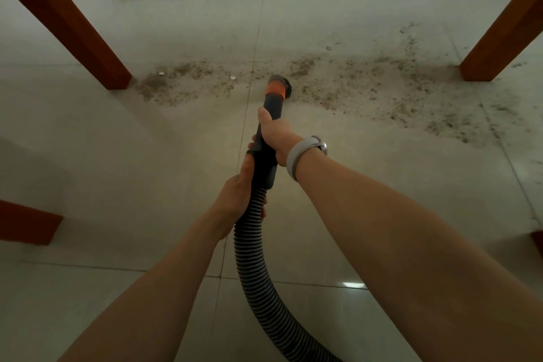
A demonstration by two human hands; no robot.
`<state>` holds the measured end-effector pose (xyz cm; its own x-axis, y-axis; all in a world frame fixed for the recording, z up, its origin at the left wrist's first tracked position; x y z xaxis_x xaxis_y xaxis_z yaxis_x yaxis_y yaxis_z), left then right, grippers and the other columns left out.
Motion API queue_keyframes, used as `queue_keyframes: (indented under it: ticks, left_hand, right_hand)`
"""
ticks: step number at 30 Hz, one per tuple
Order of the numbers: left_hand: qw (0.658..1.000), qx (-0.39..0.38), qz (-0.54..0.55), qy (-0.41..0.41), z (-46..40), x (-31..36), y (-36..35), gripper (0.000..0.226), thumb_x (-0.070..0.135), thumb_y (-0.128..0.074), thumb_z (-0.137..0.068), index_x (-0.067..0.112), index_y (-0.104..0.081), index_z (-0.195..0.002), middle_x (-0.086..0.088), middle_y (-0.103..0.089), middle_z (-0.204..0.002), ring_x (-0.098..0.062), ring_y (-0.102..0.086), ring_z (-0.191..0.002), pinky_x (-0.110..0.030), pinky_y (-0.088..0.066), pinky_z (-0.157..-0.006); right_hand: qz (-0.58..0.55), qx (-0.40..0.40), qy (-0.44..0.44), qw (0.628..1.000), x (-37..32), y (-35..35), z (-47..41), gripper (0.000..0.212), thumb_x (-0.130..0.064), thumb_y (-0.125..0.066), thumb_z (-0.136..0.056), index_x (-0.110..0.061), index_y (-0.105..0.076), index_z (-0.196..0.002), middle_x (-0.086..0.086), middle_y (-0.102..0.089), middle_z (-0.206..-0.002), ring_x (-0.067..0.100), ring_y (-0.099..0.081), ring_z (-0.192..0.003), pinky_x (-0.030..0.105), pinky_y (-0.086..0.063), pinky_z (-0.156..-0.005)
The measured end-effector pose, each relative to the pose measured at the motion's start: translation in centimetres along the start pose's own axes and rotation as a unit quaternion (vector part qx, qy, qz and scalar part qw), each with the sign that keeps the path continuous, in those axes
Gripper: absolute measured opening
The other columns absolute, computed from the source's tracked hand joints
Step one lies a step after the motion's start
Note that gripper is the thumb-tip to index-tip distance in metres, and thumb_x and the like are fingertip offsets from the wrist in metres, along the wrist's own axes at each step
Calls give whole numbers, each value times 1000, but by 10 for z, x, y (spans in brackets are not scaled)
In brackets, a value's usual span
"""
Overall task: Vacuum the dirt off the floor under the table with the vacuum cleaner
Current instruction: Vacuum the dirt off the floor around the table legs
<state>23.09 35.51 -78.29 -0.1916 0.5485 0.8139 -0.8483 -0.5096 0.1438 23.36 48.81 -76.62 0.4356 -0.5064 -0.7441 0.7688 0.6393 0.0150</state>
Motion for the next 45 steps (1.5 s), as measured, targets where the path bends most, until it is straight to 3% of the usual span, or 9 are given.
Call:
queue_keyframes:
  ticks: [3, 10, 13, 19, 22, 30, 36, 42, 45]
  left_hand:
    - [1000, -6, 3, 7, -8, 4, -3, 73, 71, -25, -87, 5, -56, -79, -9, -56, -62, -22, -56, -51, -33, -50, -55]
    - [1000, -15, 8, 9, -13, 6, -7, 73, 72, -26, -84, 6, -55, -81, -8, -56, -61, -22, -55, -50, -34, -49, -55]
    - [1000, -23, 12, 14, -6, 5, -5, 72, 72, -26, -84, 6, -55, -85, -8, -56, -62, -21, -55, -50, -32, -49, -53]
    - [999, -34, 17, 17, 18, 4, 1, 76, 75, -28, -71, 5, -55, -86, -7, -56, -60, -20, -54, -49, -29, -49, -49]
    - [999, -37, 16, 20, 28, 3, 2, 75, 74, -29, -71, 5, -55, -87, -7, -56, -59, -21, -53, -49, -29, -49, -49]
    - [999, -49, 4, 19, 41, 4, 0, 77, 74, -28, -70, 5, -55, -89, -7, -57, -59, -20, -54, -48, -28, -48, -48]
    - [998, -53, 22, 22, 37, 6, -8, 75, 72, -27, -72, 4, -54, -90, -8, -56, -61, -19, -54, -47, -28, -49, -48]
    - [999, -34, 28, 12, 20, 11, -21, 73, 70, -24, -84, 4, -56, -84, -9, -57, -61, -21, -54, -49, -30, -50, -52]
    - [999, -29, 28, 8, 10, 14, -27, 72, 70, -24, -85, 5, -56, -82, -9, -56, -61, -22, -55, -49, -31, -50, -54]
  right_hand:
    - [17, 9, 9, 1000, -2, 0, -14, 46, -51, -39, -95, -10, -47, -78, 15, -64, -107, 33, -64, -100, 47, -51, -92]
    - [11, 13, 14, 1000, -3, 4, -21, 46, -49, -39, -97, -8, -47, -75, 13, -61, -89, 35, -64, -99, 48, -51, -92]
    - [-9, 16, 12, 1000, 1, 4, -20, 43, -46, -41, -97, -8, -46, -77, 10, -58, -79, 32, -66, -90, 47, -53, -90]
    - [-47, 1, -15, 999, 12, -2, -6, 45, -45, -42, -97, -4, -48, -114, 7, -58, -75, 25, -64, -69, 44, -55, -86]
    - [-58, -3, -22, 998, 18, -4, 1, 49, -45, -42, -96, -4, -46, -122, 8, -59, -75, 22, -61, -60, 43, -56, -84]
    - [-56, 35, -14, 998, 25, -4, 9, 58, -49, -40, -94, -3, -43, -129, 16, -62, -114, 32, -65, -95, 46, -53, -88]
    - [-36, 53, -15, 998, 21, 0, 8, 61, -52, -39, -92, -4, -43, -130, 16, -61, -115, 33, -63, -99, 46, -52, -89]
    - [-18, 35, -1, 999, 6, 21, 3, 46, -44, -39, -96, -1, -50, -110, 13, -63, -93, 30, -66, -90, 45, -54, -88]
    - [8, 31, 5, 999, -1, 27, -3, 46, -45, -39, -97, -2, -53, -102, 14, -65, -101, 31, -65, -95, 45, -53, -89]
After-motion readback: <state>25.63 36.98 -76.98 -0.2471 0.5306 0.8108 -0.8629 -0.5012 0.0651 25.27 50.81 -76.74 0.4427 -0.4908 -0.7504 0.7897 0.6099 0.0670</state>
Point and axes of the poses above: each hand's wrist, its own z-axis away from the middle knuckle, its own y-axis out of the back of the hand, x = y × z, the point moved 2 cm from there along -z, towards the middle knuckle
